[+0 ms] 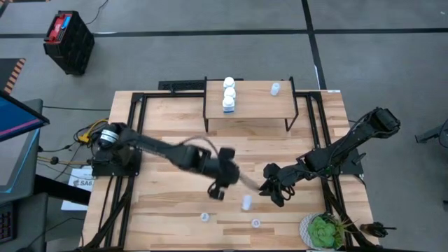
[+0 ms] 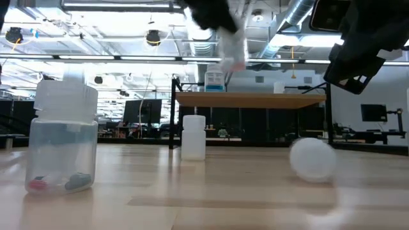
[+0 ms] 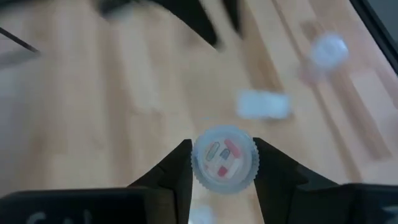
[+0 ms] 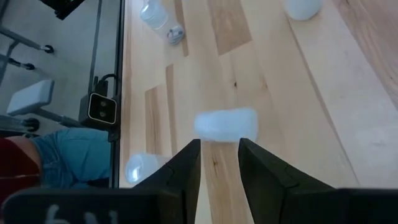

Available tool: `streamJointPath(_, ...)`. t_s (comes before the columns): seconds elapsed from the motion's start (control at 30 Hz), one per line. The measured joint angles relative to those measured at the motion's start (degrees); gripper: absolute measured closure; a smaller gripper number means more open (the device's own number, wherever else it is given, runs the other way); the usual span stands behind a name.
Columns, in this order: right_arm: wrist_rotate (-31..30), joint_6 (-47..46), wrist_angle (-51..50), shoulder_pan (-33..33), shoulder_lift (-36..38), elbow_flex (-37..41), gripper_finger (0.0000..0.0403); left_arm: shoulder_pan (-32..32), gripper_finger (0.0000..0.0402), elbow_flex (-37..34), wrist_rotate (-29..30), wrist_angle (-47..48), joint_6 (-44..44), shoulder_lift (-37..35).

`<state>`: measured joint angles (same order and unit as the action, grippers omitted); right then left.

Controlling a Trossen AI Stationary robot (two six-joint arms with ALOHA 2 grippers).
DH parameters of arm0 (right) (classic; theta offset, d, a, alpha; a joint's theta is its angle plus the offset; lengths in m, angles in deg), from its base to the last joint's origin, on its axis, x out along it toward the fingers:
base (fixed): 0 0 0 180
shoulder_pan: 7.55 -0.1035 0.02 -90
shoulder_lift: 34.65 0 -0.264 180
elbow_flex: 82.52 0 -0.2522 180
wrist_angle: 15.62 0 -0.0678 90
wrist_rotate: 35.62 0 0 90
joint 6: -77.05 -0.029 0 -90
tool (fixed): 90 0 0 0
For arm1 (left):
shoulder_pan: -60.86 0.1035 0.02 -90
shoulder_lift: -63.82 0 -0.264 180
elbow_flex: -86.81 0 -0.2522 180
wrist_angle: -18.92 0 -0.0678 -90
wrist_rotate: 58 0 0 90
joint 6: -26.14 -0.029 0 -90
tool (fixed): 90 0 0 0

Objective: Pick and place medicine bottles onto shelf by color
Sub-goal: Put the top left transparent pill bottle on the shelf

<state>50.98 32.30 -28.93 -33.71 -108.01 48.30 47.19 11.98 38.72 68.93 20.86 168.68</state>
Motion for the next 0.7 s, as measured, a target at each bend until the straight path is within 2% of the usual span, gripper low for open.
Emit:
streamJointPath(0.17,0.0,1.3,0.0,0.0,0.0,0.0,0.0271,7.7,0.0293,9.0,-1.6,2.4,-6.3,0.0)
streamJointPath(0.33,0.0,4.8,-0.2,0.0,0.0,0.0,0.0271,17.6,0.0291,14.8,-3.7,2.2,-11.5,0.0)
streamJointPath(0.5,0.1,7.3,-0.8,0.1,0.0,0.0,0.0271,27.2,0.0294,17.6,-6.4,0.1,-15.0,0.1)
streamJointPath(0.7,0.3,8.1,-1.5,1.7,0.0,0.0,0.0271,34.6,0.0293,17.7,-12.8,-2.5,-12.9,0.2)
